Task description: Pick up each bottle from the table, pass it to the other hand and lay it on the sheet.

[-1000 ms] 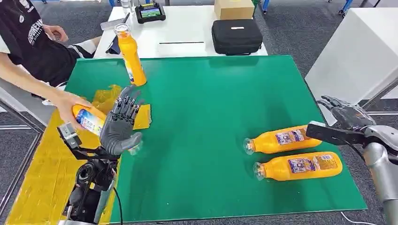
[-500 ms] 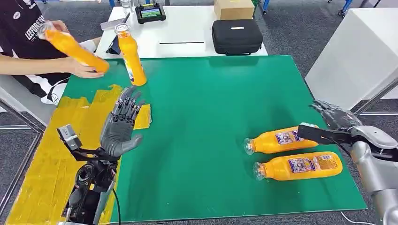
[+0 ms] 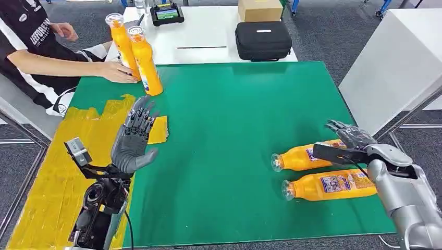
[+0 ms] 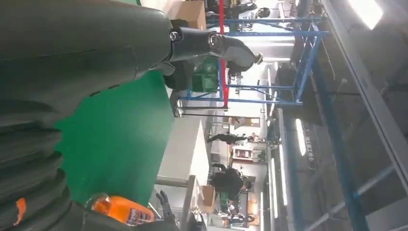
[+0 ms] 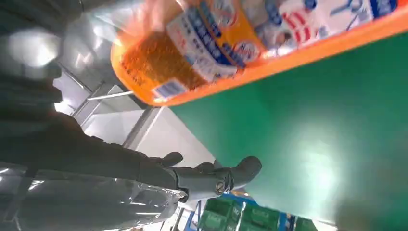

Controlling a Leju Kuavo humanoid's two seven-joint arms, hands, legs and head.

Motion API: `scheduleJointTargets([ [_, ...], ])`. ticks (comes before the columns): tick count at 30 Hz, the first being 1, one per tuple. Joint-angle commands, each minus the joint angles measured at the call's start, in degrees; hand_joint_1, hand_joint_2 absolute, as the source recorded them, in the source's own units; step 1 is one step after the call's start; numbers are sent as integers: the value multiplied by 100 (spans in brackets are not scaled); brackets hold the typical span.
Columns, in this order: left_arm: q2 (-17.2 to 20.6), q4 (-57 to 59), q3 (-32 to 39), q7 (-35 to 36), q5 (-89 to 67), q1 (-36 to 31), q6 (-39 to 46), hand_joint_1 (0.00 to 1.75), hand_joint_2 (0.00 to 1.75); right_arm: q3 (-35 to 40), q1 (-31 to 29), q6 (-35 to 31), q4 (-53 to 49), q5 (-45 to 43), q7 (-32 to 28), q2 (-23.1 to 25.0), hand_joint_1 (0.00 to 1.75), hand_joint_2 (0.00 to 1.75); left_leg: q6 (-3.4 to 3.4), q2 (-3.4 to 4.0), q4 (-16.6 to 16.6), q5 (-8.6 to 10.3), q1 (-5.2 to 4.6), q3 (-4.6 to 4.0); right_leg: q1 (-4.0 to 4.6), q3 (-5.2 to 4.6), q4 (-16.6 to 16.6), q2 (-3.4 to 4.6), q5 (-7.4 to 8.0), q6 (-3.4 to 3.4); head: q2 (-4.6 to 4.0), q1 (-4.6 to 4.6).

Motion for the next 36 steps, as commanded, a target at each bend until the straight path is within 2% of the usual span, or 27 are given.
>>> scheduleJointTargets([
  [1, 141, 406, 50, 92, -3, -199, 61, 0, 175, 231, -343, 215, 949, 54, 168, 309, 0, 175, -12, 13, -4, -6, 6, 21, 5, 20, -8, 17, -1, -9, 0, 0],
  [5, 105, 497, 73, 161, -4, -226, 87, 0, 175, 337, -483, 592, 1377, 136, 461, 328, 0, 175, -22, 23, -3, -17, 8, 44, 7, 42, -9, 29, -9, -16, 0, 0],
  [9, 66, 602, 66, 169, -21, -246, 122, 0, 175, 384, -573, 821, 1644, 156, 581, 322, 0, 175, -12, 10, -3, -8, 4, 23, 4, 22, -6, 13, -5, -9, 0, 0],
  [11, 49, 654, 71, 168, -24, -238, 145, 0, 175, 403, -589, 829, 1734, 166, 608, 310, 0, 175, -19, 16, -3, -17, 6, 45, 5, 44, -9, 22, -12, -15, 0, 2],
  [20, 60, 733, 81, 131, -128, -188, 207, 0, 175, 507, -601, 553, 1887, 297, 726, 419, 0, 175, -19, 13, -2, -13, 8, 38, 7, 37, -8, 17, -9, -14, 0, 0],
  [21, 58, 739, 83, 127, -142, -184, 215, 0, 175, 537, -589, 421, 1882, 335, 740, 428, 5, 175, -14, 12, -4, -9, 6, 29, 5, 28, -9, 15, -5, -11, 0, 0],
  [22, 56, 729, 88, 108, -188, -149, 246, 0, 175, 547, -554, 140, 1860, 397, 770, 489, 89, 175, -19, 15, -3, -15, 9, 42, 8, 41, -11, 20, -9, -15, 0, 2],
  [23, 57, 703, 98, 89, -216, -121, 269, 0, 175, 556, -543, -203, 1837, 469, 794, 540, 147, 175, -21, 19, -4, -16, 10, 48, 9, 47, -13, 25, -9, -16, 0, 0],
  [24, 56, 682, 113, 80, -233, -97, 289, 0, 175, 523, -550, -354, 1848, 515, 825, 608, 171, 175, -16, 19, -5, -12, 7, 38, 6, 35, -11, 23, -6, -12, 0, 0],
  [27, 63, 672, 117, 79, -235, -84, 287, 0, 175, 528, -564, -351, 1835, 521, 835, 648, 171, 175, -13, 24, -4, -10, 7, 29, 6, 26, -9, 27, -2, -10, 0, 0],
  [29, 61, 654, 119, 80, -243, -78, 289, 0, 175, 536, -541, -570, 1750, 564, 863, 641, 175, 175, -15, 22, -5, -10, 5, 31, 4, 27, -9, 26, -4, -11, 0, 0],
  [30, 54, 631, 132, 83, -260, -63, 314, 0, 175, 488, -532, -923, 1677, 614, 878, 695, 175, 175, -29, 34, -6, -24, 10, 64, 9, 59, -13, 42, -14, -22, 0, 0],
  [31, 53, 595, 140, 85, -268, -41, 331, 0, 175, 424, -539, -1209, 1618, 670, 899, 754, 175, 175, -14, 16, -4, -9, 6, 27, 5, 24, -8, 19, -4, -10, 0, 0],
  [32, 57, 550, 145, 87, -275, -15, 343, 0, 175, 371, -541, -1345, 1549, 725, 952, 812, 175, 175, -20, 25, -4, -17, 9, 43, 7, 39, -9, 30, -9, -16, 0, 2],
  [34, 65, 470, 143, 100, -298, 20, 359, 0, 175, 123, -413, -2065, 1215, 801, 1172, 919, 175, 175, -17, 35, -2, -15, 5, 35, 4, 27, -5, 39, -5, -13, 0, -2],
  [36, 68, 417, 117, 129, -321, 17, 363, 0, 175, -102, -280, -2407, 912, 836, 1318, 996, 175, 175, -16, 32, -2, -14, 7, 29, 7, 24, -6, 36, -4, -12, 0, 0],
])
